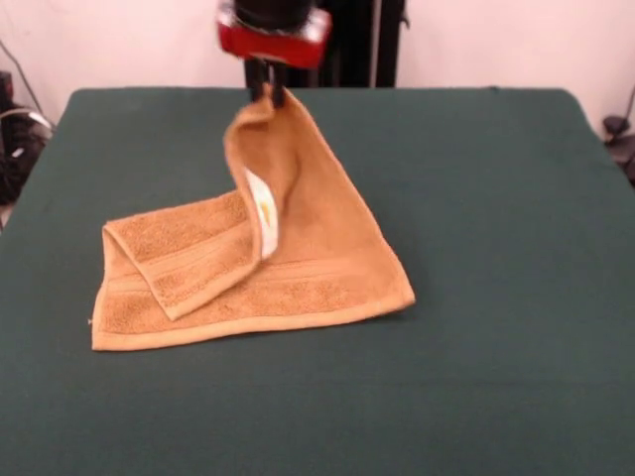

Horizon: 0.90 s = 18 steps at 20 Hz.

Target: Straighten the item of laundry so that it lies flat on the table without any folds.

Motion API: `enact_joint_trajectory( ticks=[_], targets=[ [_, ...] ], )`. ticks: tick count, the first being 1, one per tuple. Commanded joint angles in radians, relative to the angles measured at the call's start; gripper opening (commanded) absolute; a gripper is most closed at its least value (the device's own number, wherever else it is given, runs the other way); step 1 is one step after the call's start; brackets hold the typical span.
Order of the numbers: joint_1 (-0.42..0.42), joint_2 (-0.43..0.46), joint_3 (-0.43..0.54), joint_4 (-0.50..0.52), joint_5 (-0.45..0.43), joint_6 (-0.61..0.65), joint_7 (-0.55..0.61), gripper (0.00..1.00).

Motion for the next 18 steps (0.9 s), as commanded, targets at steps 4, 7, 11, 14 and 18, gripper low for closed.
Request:
enact_joint_trajectory(
  ticks=[4,7,11,14,18],
  targets=[
    [-0.074,-0.147,0.189,0.295,-0.060,0.048,-0.258,0.00],
    [-0.082,-0.157,0.197,0.333,-0.066,0.011,-0.215,0.00],
    [-0.097,-0.161,0.215,0.420,-0.042,-0.160,-0.099,0.00],
    [-0.012,-0.149,0.152,0.408,-0.108,-0.215,0.010,0.00],
    [0.052,-0.142,0.115,0.380,-0.146,-0.132,0.023,0.00]
  ],
)
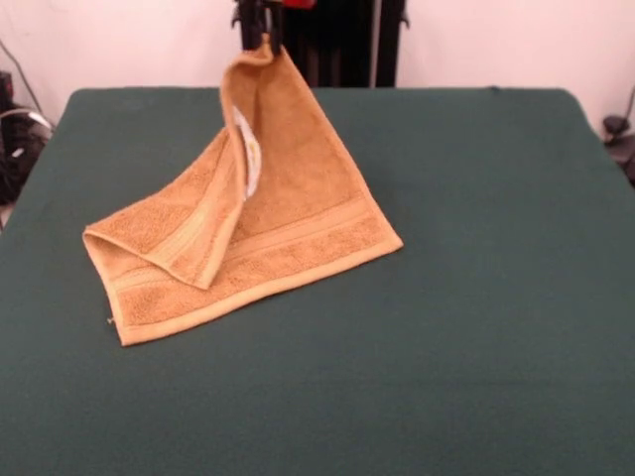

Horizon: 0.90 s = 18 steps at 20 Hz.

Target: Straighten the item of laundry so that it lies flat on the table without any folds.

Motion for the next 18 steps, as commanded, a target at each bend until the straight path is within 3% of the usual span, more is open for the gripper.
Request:
enact_joint_trajectory(
  ticks=[1,11,18],
  targets=[
    [0.114,0.024,0.062,0.124,-0.070,0.019,0.016,0.00],
    [0.040,0.022,0.094,0.132,-0.081,0.059,-0.100,0.00],
    [-0.007,0.047,0.116,0.140,-0.072,0.017,-0.088,0.00]
  ],
)
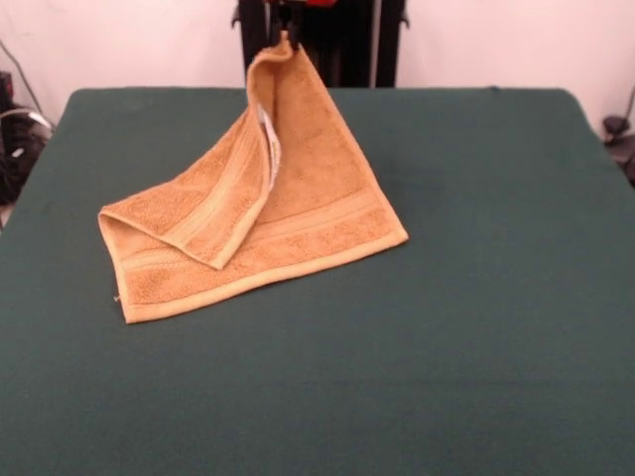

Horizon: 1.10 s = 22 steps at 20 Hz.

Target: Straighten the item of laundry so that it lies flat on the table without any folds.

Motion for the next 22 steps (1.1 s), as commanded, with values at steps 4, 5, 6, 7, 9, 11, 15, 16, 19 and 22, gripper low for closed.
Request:
enact_joint_trajectory(
  ticks=[4,5,6,7,9,11,15,16,19,22],
  targets=[
    [-0.017,0.052,0.113,0.090,-0.039,0.009,-0.075,0.00],
    [-0.005,0.054,0.104,0.083,-0.046,0.024,-0.065,1.00],
    [-0.007,0.053,0.105,0.084,-0.047,0.023,-0.068,1.00],
    [-0.008,0.053,0.106,0.085,-0.048,0.022,-0.070,1.00],
    [-0.015,0.052,0.111,0.088,-0.049,0.022,-0.078,1.00],
    [-0.021,0.051,0.116,0.091,-0.050,0.023,-0.084,1.00],
    [-0.037,0.050,0.127,0.103,-0.047,0.010,-0.091,1.00],
    [-0.037,0.050,0.126,0.102,-0.049,0.014,-0.091,1.00],
    [-0.041,0.046,0.134,0.096,-0.053,0.021,-0.104,1.00],
    [-0.037,0.041,0.143,0.079,-0.066,0.066,-0.141,1.00]
  ],
)
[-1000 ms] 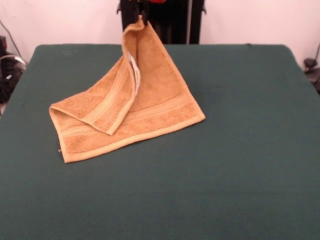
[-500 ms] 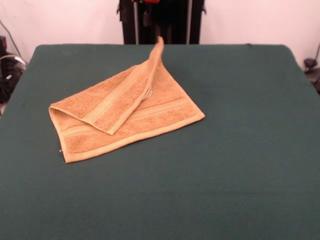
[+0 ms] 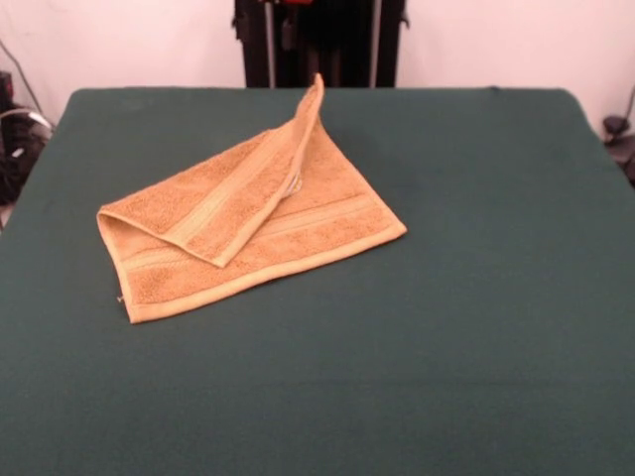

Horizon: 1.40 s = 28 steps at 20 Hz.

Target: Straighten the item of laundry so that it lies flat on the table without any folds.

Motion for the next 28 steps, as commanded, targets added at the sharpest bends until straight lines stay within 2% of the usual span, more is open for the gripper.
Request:
enact_joint_trajectory(
  ticks=[1,4,7,12,19,23,28],
  targets=[
    [0.023,0.047,0.136,0.040,-0.062,0.076,-0.143,1.00],
    [0.018,0.119,0.163,-0.025,-0.062,0.014,-0.126,1.00],
    [0.030,0.229,0.178,-0.127,-0.072,-0.090,-0.077,1.00],
    [0.100,0.371,0.153,-0.328,-0.015,0.035,0.020,1.00],
    [0.184,0.536,0.088,-0.558,-0.019,0.082,0.075,1.00],
    [0.205,0.603,0.067,-0.647,-0.021,0.106,0.065,1.00],
    [0.205,0.614,0.063,-0.696,-0.045,0.172,0.024,1.00]
  ],
)
